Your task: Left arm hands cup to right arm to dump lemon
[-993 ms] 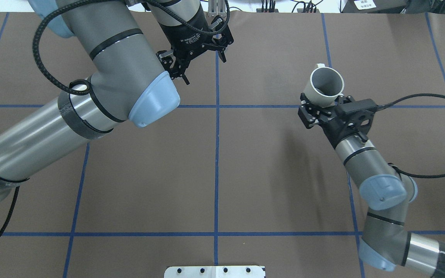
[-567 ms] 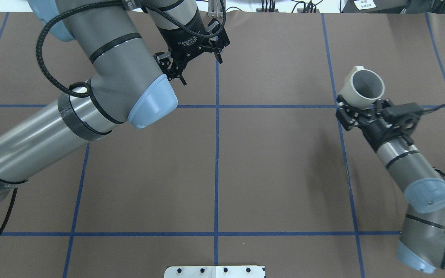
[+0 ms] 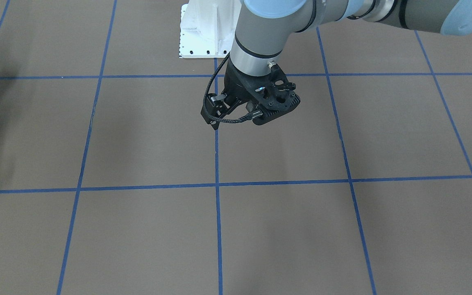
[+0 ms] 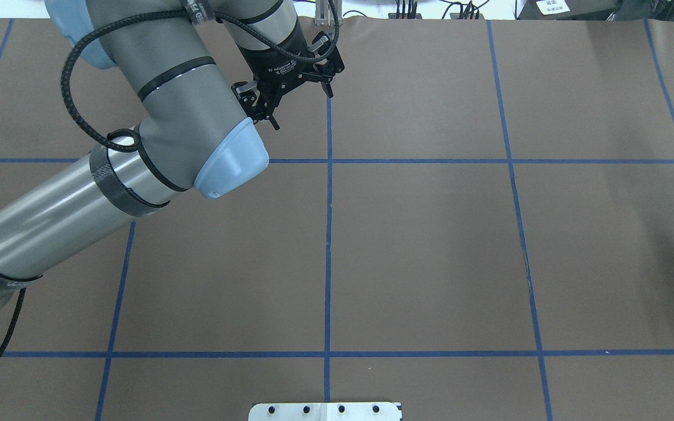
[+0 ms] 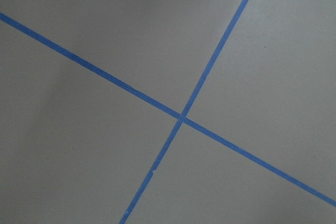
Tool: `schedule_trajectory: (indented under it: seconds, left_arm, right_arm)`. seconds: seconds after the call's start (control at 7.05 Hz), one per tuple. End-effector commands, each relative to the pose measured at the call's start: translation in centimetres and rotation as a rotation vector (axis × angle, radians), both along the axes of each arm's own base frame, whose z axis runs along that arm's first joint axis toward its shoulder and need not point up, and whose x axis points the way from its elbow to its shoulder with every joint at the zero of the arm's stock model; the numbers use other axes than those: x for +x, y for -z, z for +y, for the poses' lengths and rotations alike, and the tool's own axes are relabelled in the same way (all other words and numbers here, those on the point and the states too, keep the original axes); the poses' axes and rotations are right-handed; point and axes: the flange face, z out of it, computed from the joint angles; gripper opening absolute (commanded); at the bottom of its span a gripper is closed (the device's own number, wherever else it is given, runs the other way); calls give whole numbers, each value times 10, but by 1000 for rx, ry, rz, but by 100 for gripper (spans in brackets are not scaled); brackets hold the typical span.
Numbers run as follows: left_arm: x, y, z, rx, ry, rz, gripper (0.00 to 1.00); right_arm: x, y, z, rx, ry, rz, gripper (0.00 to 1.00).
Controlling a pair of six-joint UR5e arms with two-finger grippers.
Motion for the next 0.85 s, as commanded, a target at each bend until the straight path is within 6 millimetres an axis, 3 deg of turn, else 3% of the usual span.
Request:
schedule_trajectory:
  seconds: [0.0, 0.14, 0.43, 0.57, 0.71]
  left_arm:
    - [1, -1, 0, -3, -2, -2, 100]
    - [1, -2, 0, -2, -1, -3, 100]
    - [2, -4, -1, -6, -1, -6, 100]
    - [2, -4, -1, -6, -1, -6, 100]
    - [2, -2, -1, -3, -1, -4, 100]
  right_arm:
    - [44, -33, 26, -27, -31, 6, 20]
    - [65, -46, 47, -37, -31, -14, 21]
    - [101, -67, 84, -34, -22, -248, 19]
    - [104, -65, 87, -38, -28, -388, 16]
    - [101, -63, 83, -45, -36, -444, 19]
